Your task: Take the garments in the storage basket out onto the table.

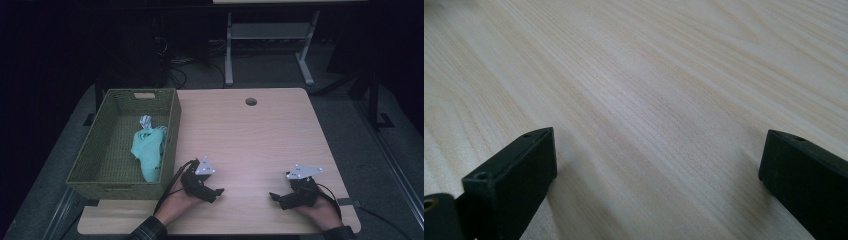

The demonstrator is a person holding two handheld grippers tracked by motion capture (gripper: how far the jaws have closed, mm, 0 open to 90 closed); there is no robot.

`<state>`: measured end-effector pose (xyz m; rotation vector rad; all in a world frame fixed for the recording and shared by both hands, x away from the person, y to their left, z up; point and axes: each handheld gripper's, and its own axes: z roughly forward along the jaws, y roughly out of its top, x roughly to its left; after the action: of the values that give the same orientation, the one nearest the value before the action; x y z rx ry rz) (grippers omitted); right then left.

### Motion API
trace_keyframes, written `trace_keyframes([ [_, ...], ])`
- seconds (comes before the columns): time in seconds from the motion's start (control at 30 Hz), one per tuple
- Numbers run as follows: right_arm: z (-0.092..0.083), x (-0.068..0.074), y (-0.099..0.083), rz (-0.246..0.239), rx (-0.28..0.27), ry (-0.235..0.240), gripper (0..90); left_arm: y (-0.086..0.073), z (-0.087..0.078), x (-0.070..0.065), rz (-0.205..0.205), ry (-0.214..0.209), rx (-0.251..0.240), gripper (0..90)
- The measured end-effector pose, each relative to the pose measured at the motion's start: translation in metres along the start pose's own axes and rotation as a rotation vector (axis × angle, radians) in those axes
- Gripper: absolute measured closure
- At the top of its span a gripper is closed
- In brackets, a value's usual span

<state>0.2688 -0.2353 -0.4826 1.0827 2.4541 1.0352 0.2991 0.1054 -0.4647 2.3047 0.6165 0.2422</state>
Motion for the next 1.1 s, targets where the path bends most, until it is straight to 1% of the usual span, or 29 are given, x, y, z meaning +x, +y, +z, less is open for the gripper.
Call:
trace_keyframes([
  [0.03,0.000,0.000,0.000,0.000,0.000,0.000,1.7,0.000,0.000,0.000,0.000,0.000,0.000,12.9],
  [0.07,0.000,0.000,0.000,0.001,0.001,0.000,1.7,0.001,-0.002,-0.001,-0.003,0.001,-0.012,12.9],
  [0.2,0.000,0.000,0.000,-0.001,0.000,0.001,1.7,0.002,-0.005,-0.001,-0.001,0.001,-0.016,12.9],
  [0.23,0.000,0.000,0.000,-0.003,-0.001,0.000,1.7,0.003,-0.007,0.000,-0.009,-0.002,-0.028,12.9],
  [0.3,0.000,0.000,0.000,0.000,0.000,0.001,1.7,0.004,-0.008,0.000,-0.013,0.001,-0.036,12.9],
  [0.33,0.000,0.000,0.000,-0.004,-0.001,0.000,1.7,0.004,-0.009,-0.001,-0.006,0.005,-0.043,13.0],
  [0.4,0.000,-0.001,0.000,-0.009,-0.002,0.003,1.7,0.006,-0.011,0.000,-0.002,-0.002,-0.043,13.0],
  [0.73,0.000,-0.001,0.000,-0.009,-0.002,0.003,1.7,0.010,-0.017,0.000,-0.004,0.002,-0.053,13.1],
  [0.83,0.000,-0.001,0.000,-0.009,-0.002,0.003,1.7,0.010,-0.017,0.001,-0.004,0.002,-0.055,13.0],
  [0.93,0.000,-0.001,0.000,-0.009,-0.002,0.003,1.7,0.010,-0.017,0.001,-0.013,-0.007,-0.053,13.0],
  [1.1,0.000,-0.001,0.000,-0.009,-0.002,0.003,1.7,0.011,-0.018,0.001,-0.010,-0.006,-0.054,13.0],
])
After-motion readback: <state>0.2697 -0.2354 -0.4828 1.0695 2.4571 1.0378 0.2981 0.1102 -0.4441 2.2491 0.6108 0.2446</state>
